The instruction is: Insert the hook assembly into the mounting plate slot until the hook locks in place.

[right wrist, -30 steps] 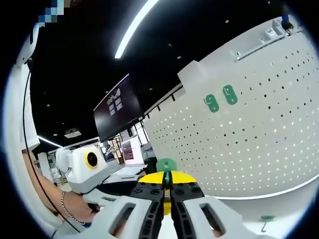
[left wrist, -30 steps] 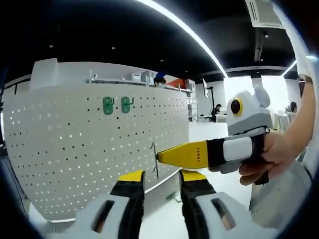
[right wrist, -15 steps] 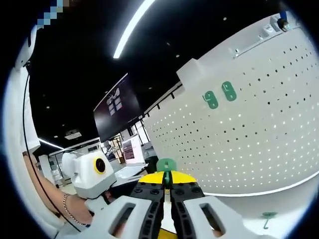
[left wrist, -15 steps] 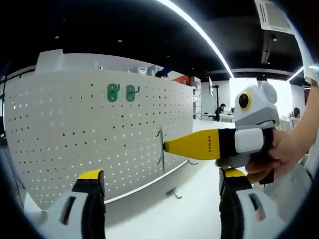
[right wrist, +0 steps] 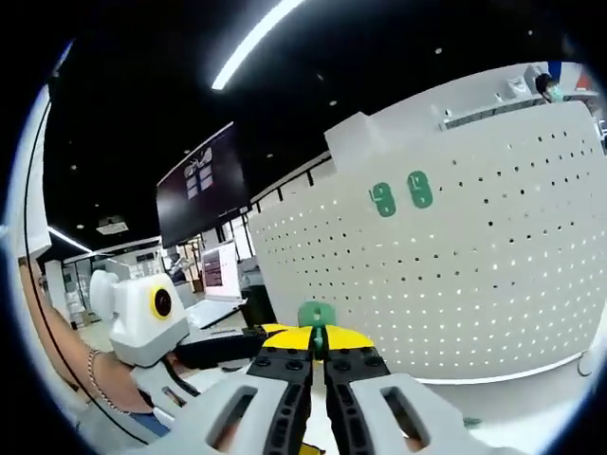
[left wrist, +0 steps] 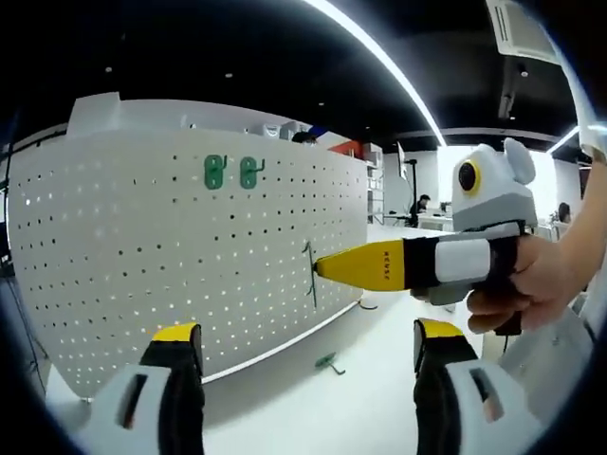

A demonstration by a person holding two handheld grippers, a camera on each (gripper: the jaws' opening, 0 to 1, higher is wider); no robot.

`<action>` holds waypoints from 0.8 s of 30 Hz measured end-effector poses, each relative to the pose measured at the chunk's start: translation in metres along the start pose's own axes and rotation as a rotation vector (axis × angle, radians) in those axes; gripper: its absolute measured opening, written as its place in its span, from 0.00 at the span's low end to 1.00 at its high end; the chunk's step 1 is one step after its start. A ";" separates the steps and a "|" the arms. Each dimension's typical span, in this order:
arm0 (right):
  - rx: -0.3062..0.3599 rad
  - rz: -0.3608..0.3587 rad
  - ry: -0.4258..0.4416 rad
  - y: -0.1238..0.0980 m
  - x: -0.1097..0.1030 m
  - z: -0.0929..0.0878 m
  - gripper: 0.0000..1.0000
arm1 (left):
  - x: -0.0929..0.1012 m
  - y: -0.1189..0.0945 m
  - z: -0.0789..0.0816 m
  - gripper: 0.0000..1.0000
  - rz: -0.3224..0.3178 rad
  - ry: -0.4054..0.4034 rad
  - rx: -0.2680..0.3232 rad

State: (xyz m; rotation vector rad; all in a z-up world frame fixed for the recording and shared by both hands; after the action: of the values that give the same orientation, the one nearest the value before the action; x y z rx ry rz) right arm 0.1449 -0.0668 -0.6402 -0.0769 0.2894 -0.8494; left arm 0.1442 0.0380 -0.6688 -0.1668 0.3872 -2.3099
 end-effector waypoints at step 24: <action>0.027 -0.243 -0.046 -0.008 0.036 0.018 0.01 | -0.003 -0.003 -0.001 0.91 0.008 -0.007 -0.006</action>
State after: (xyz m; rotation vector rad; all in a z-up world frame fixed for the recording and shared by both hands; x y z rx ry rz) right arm 0.1668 -0.1001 -0.6296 -0.1079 0.2277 -1.0914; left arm 0.1445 0.0421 -0.6685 -0.1755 0.3906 -2.3000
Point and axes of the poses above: the point that each gripper's makers call its tool centre point, and the gripper's own axes: y roughly forward along the fingers, x roughly to its right, z roughly out of its top, the point moved 7 cm from there along -y, roughly backward along the fingers, and after that the axes turned 10 degrees about -x, right-handed, at the moved point
